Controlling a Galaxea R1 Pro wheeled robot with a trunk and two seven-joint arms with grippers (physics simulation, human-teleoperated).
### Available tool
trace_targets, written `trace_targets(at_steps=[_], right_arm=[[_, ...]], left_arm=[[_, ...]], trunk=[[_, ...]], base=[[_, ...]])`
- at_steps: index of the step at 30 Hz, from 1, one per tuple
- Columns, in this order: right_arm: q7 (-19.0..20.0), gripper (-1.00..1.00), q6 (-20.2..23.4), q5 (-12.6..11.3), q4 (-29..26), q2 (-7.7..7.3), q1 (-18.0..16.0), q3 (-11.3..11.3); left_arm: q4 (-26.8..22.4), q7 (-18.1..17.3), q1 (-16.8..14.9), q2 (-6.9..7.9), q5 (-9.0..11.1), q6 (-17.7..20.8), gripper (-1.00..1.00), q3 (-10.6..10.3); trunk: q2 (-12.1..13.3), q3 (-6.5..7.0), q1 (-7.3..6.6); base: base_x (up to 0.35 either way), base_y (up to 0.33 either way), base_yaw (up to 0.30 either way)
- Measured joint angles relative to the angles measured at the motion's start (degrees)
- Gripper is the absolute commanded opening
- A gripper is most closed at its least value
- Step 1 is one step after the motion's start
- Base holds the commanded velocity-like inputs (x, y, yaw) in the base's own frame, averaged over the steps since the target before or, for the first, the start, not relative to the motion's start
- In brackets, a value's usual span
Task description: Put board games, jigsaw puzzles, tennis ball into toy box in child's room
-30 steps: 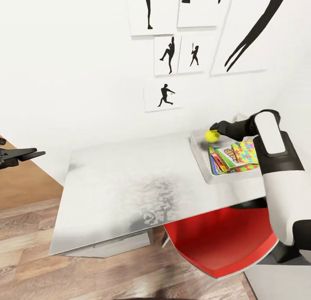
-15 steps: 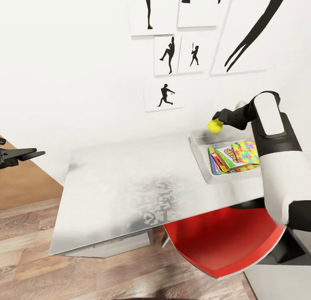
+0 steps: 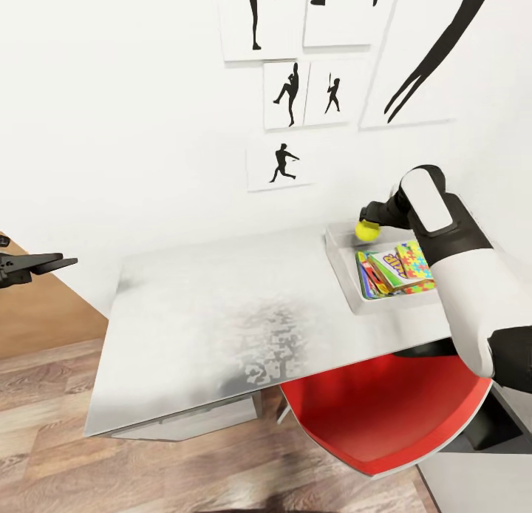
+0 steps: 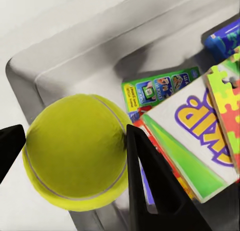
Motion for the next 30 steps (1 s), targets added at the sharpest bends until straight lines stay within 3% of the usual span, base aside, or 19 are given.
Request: trace_targets(at_steps=[3,8,30], right_arm=[[0.0,-1.0,0.0,0.1,0.2,0.04,-0.1,1.6],[0.0,-1.0,0.0,0.2,0.8,0.1,-0.1,2.2],[0.1,-1.0,-0.1,0.0,2.6,0.04,-0.1,2.2]], left_arm=[[0.0,0.0,0.0,0.0,0.0,0.0,1.0,0.0],[0.0,0.0,0.0,0.0,0.0,0.0,1.0,0.0],[-0.1,0.0,0.0,0.0,0.0,0.0,1.0,0.1]], trunk=[[0.0,0.0,0.0],[0.0,0.0,0.0],[0.0,-0.66,0.0]], base=[[0.0,0.0,0.0],[0.0,0.0,0.0],[0.0,0.0,0.0]])
